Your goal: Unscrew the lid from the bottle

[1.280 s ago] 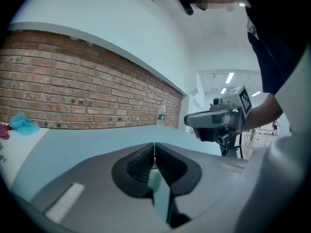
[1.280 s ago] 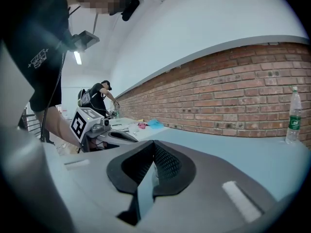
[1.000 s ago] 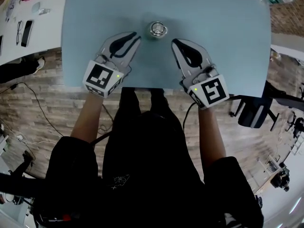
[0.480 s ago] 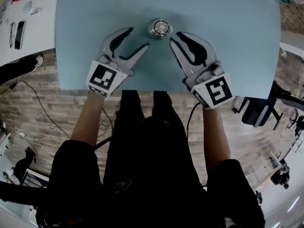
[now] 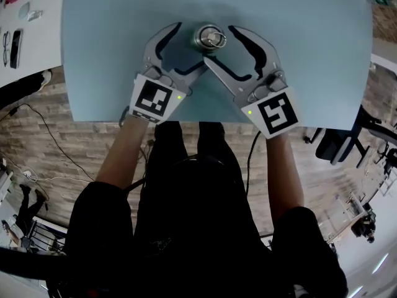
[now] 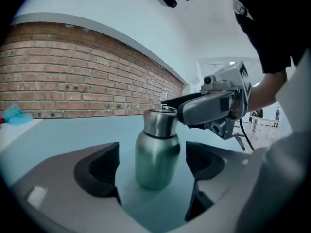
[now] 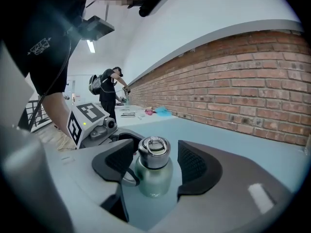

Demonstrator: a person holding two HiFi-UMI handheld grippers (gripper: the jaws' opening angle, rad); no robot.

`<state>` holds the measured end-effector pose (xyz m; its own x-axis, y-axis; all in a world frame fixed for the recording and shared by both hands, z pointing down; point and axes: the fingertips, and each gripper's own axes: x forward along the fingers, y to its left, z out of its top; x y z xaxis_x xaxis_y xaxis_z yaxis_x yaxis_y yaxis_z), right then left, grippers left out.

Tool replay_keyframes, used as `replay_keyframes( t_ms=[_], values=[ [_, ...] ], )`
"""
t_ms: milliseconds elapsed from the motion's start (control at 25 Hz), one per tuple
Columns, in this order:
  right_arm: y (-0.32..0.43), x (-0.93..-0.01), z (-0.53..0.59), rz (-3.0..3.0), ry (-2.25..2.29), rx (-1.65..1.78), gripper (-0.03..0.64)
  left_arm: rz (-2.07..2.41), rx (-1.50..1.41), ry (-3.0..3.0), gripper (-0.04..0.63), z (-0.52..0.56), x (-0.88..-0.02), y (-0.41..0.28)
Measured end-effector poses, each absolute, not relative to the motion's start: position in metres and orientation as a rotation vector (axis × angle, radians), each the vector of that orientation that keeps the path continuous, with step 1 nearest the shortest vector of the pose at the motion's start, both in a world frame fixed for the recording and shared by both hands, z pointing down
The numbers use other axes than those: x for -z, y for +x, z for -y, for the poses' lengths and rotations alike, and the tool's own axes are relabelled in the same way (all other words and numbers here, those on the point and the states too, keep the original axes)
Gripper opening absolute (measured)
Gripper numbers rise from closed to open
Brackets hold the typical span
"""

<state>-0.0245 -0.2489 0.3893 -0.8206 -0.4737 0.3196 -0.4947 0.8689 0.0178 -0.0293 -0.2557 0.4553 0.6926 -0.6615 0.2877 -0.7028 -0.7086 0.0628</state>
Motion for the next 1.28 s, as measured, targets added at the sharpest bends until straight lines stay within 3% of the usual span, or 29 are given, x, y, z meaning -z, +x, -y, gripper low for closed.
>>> replay_keyframes(
  t_ms=[320,1280],
  values=[
    [-0.035,-0.395,0.253,2.704,0.723,-0.073,0.295,1.229,-0.331,2.747,0.42,0.268,-0.45,-0.018],
    [-0.05,-0.406,0.265,2.596,0.842,-0.071,0.291,1.364,-0.344,2.76,0.416,0.286,-0.452,-0.001]
  ],
)
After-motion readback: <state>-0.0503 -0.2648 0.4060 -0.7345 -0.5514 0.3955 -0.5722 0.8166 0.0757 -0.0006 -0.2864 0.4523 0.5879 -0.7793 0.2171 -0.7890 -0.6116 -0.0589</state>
